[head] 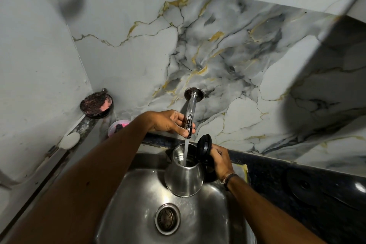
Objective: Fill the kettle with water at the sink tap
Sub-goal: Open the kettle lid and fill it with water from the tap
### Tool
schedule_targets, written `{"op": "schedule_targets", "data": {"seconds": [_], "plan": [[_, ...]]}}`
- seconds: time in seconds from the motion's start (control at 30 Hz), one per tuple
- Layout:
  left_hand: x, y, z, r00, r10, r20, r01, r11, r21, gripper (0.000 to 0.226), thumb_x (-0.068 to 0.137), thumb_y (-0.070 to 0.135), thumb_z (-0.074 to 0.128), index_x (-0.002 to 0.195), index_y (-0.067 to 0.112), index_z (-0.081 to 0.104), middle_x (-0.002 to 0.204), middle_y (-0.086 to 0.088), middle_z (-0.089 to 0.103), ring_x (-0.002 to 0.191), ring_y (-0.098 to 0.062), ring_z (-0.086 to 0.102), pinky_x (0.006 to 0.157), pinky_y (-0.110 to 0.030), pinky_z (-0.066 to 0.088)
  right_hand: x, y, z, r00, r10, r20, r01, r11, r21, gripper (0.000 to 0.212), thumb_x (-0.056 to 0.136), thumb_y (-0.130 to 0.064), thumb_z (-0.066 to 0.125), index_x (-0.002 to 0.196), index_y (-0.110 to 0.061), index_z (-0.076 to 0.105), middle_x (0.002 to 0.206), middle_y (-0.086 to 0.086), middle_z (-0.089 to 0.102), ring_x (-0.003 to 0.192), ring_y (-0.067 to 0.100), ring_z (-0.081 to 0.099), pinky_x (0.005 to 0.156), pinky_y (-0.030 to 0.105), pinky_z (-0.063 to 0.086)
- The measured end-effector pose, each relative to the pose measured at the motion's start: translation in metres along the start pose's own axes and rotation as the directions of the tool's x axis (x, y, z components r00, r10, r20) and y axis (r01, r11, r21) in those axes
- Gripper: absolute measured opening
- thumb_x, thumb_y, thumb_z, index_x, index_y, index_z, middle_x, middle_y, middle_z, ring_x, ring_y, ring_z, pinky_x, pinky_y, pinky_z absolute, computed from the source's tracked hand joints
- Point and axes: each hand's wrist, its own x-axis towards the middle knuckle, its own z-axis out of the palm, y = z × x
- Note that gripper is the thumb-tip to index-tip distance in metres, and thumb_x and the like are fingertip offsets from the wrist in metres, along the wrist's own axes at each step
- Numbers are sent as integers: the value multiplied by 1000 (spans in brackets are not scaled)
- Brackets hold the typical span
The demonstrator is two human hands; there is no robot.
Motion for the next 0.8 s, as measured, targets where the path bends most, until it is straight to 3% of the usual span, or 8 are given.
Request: {"op": "schedule_targets", "data": {"seconds": [0.17, 0.33, 0.47, 0.53, 0.6, 0.67, 0.73, 0.8], "plan": [[-2, 1, 2, 1000, 15, -14, -15, 1000, 20, 40, 90, -5, 84, 120, 21, 80, 127, -5, 82, 119, -19, 79, 99, -27, 64, -2, -1, 1, 1000, -5, 0, 5, 1000, -9, 37, 82, -50, 57, 68, -19, 72, 69, -2, 68, 72, 13, 62, 78, 41, 52], [-11, 4, 12, 994, 56, -94, -50, 996, 71, 37, 88, -5, 86, 115, 21, 81, 118, -1, 85, 108, -13, 82, 87, -19, 63, -5, -2, 2, 1000, -1, -3, 1, 1000, -16, 30, 84, -45, 56, 64, -28, 72, 64, -8, 67, 68, 8, 61, 75, 38, 51], [-20, 1, 32, 954, 78, -288, -47, 992, 113, 33, 82, -1, 93, 110, 13, 83, 108, -8, 87, 97, -16, 84, 104, -42, 62, -7, -2, 2, 1000, 4, -1, -4, 1000, -21, 30, 84, -45, 56, 60, -31, 69, 62, -13, 66, 63, 1, 59, 73, 36, 49], [-22, -1, 51, 877, 61, -476, -14, 995, 102, 32, 76, 8, 99, 103, 16, 83, 100, -8, 87, 93, -20, 84, 105, -51, 62, -7, -1, 3, 1000, 0, -4, -1, 1000, -17, 30, 83, -44, 56, 59, -33, 68, 62, -14, 65, 62, 0, 58, 72, 36, 49], [-22, -2, 74, 710, 50, -702, 120, 974, 191, 47, 70, 30, 104, 111, 21, 82, 103, -1, 87, 96, -19, 83, 98, -45, 64, -8, -2, 4, 1000, -7, -9, 7, 1000, -8, 30, 80, -49, 55, 58, -33, 68, 61, -13, 64, 62, 1, 57, 72, 37, 48], [-22, 2, 95, 550, 103, -829, 281, 912, 300, 58, 70, 50, 101, 119, 27, 79, 110, 6, 85, 103, -16, 80, 92, -35, 61, -8, -1, 5, 1000, -11, -13, 11, 1000, -3, 30, 79, -51, 55, 59, -33, 68, 61, -14, 64, 62, 0, 57, 72, 36, 47], [-22, 4, 105, 475, 120, -872, 307, 906, 292, 59, 72, 54, 98, 121, 29, 78, 113, 8, 85, 108, -17, 78, 89, -32, 55, -9, 0, 4, 1000, -18, -20, 18, 1000, 1, 30, 80, -51, 55, 61, -33, 69, 60, -16, 64, 61, -1, 57, 72, 35, 46], [-22, 2, 110, 450, 142, -882, 277, 917, 289, 58, 73, 54, 98, 122, 29, 78, 113, 9, 85, 107, -15, 79, 88, -31, 55, -9, 1, 4, 999, -20, -29, 20, 1000, -1, 30, 81, -51, 56, 63, -32, 69, 61, -16, 64, 63, 2, 58, 73, 36, 46]]}}
